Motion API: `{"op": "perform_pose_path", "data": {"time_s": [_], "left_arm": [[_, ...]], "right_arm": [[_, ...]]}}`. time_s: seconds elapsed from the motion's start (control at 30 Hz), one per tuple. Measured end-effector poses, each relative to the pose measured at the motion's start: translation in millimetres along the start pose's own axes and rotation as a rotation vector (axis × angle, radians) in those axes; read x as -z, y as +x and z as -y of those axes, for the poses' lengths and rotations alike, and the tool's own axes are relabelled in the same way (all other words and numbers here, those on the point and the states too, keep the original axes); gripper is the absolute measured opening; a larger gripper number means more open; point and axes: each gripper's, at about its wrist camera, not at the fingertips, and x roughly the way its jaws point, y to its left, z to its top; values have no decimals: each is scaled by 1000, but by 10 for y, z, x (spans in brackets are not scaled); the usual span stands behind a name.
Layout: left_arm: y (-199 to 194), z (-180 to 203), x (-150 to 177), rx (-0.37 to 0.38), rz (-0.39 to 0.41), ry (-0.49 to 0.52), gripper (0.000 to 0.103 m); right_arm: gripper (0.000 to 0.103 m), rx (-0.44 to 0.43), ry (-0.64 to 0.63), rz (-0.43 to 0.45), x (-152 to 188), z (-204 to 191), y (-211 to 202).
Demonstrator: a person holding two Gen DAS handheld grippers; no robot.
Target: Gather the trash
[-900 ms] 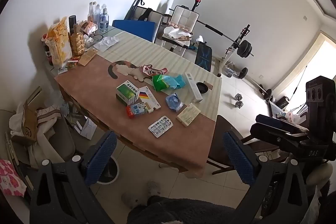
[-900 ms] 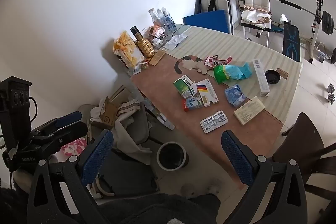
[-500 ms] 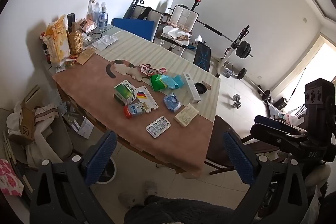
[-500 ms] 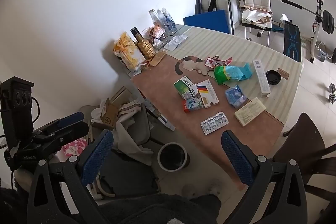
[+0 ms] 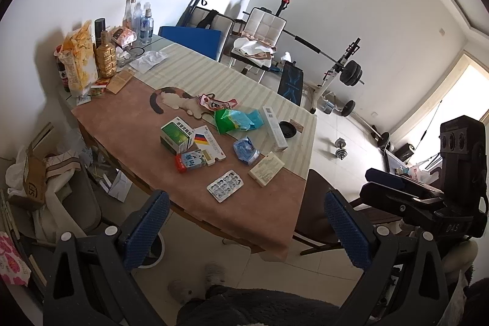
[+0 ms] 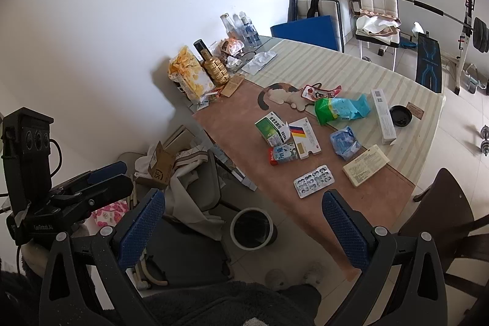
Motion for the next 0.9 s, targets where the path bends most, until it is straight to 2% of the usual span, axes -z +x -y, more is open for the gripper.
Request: {"op": "perform_pose_path", "data": {"time_s": [0.17, 0.23, 0.9], "left_arm": [[79, 61, 7, 7, 4, 3, 103], [-96, -4, -84, 16, 13, -13, 103], [-120, 53, -128, 17, 19, -11, 103]], "right_arm": [[103, 1, 0, 2, -13, -16, -21], [103, 3, 0, 2, -21, -15, -25], [103, 8, -9, 12, -60, -3, -85]]}}
